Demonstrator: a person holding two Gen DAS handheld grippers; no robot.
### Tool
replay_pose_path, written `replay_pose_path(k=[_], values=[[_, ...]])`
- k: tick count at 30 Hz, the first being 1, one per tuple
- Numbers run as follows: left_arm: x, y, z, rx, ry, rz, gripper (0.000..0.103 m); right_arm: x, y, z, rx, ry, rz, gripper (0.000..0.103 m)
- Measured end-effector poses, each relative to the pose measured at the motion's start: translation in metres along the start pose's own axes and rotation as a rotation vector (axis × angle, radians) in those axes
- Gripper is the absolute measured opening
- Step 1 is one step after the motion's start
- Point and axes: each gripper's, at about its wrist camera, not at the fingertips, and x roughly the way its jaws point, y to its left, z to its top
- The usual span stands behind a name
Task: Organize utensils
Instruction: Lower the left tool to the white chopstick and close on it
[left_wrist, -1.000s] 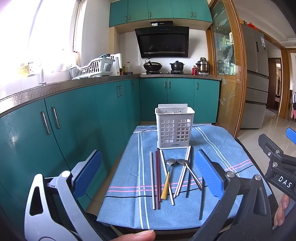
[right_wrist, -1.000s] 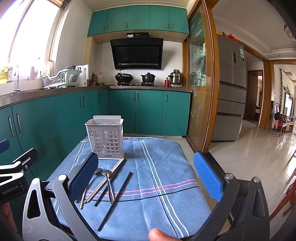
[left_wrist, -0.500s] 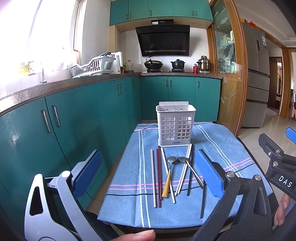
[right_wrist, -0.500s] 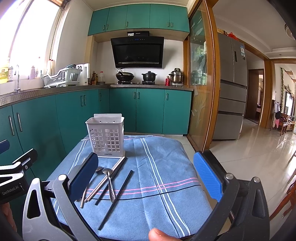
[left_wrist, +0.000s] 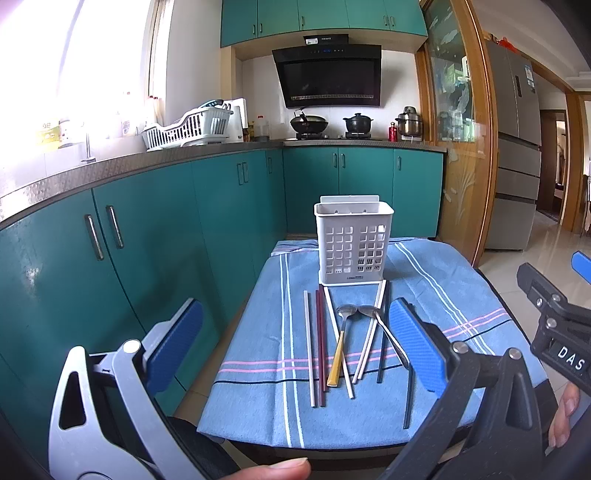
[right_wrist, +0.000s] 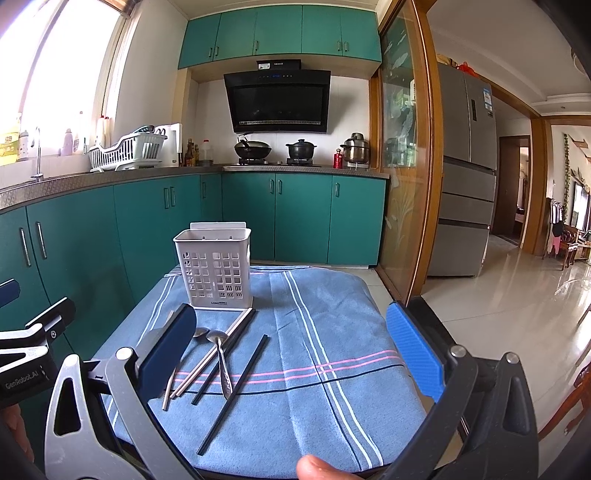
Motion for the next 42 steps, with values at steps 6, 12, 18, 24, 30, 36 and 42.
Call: replay_pose_path(k=[6,12,18,24,30,36,42], values=[[0.014,0.004,-0.006,-0.007,0.048,0.019,0.1,0.012,-0.003,-0.003,-0.02,0.039,0.0,0.1],[0.049,0.007,-0.017,-0.012,0.164,-0.011,0.1,0.063,-0.011,-0.03,-0.058,0.261,-0.013,0.1],[0.076,0.014,-0.027,-0.033,0.226,-0.024,0.1,0.096,-0.027,-0.052,-0.012,0.395,-0.015,0.085],[0.11,0.027,-0.033,-0.033,0.316,-0.003,0.065,0.141,-0.041,-0.066,0.086,0.548,0.037,0.061],[0.17,0.048,-0.038,-0.094,0.471,-0.02,0.036,0.185,-0.022,-0.062,0.069,0.585,0.056,0.042],[0.222,0.051,-0.027,-0.093,0.523,-0.06,0.044,0.241,-0.005,-0.058,0.097,0.661,0.107,0.042],[0.27,0.033,-0.006,-0.002,0.576,-0.09,0.046,0.286,0.004,-0.061,0.143,0.79,0.147,0.042]])
